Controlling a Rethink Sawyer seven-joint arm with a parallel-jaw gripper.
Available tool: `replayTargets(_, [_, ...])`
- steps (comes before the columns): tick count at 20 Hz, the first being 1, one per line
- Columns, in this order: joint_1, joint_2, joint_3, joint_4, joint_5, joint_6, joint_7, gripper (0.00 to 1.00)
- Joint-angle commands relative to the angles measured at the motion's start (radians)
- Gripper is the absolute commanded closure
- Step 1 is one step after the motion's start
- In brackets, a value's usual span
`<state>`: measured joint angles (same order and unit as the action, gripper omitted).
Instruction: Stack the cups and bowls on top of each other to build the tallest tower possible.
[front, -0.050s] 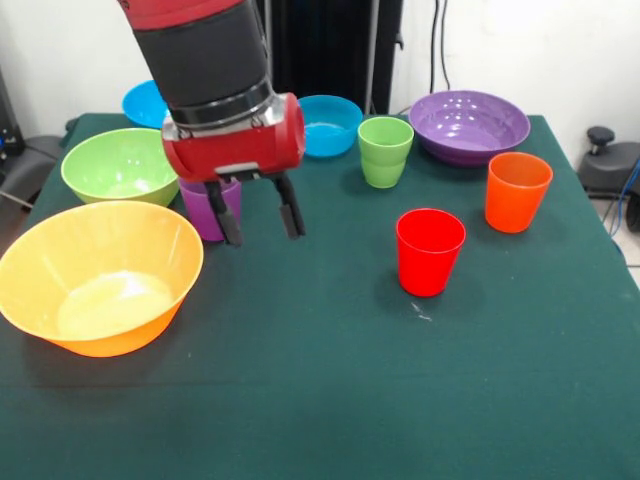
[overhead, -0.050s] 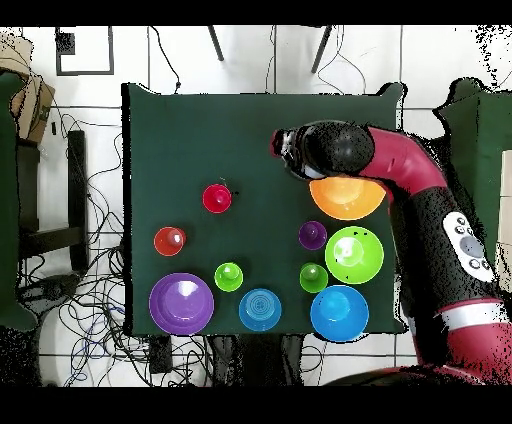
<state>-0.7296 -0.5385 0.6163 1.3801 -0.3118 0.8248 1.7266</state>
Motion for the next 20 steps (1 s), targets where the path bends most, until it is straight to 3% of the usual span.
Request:
replayTargets(1, [0.063, 0.109, 0.057, -0.234, -0.095, 0.192, -0.351, 0.0])
replayTargets(10, [0.081, 0.143, 0.066, -0.316, -0.107, 0.246, -0.368, 0.0])
replayTargets(20, [0.072, 0.139, 0.07, -0.291, -0.114, 0.229, -0.355, 0.0])
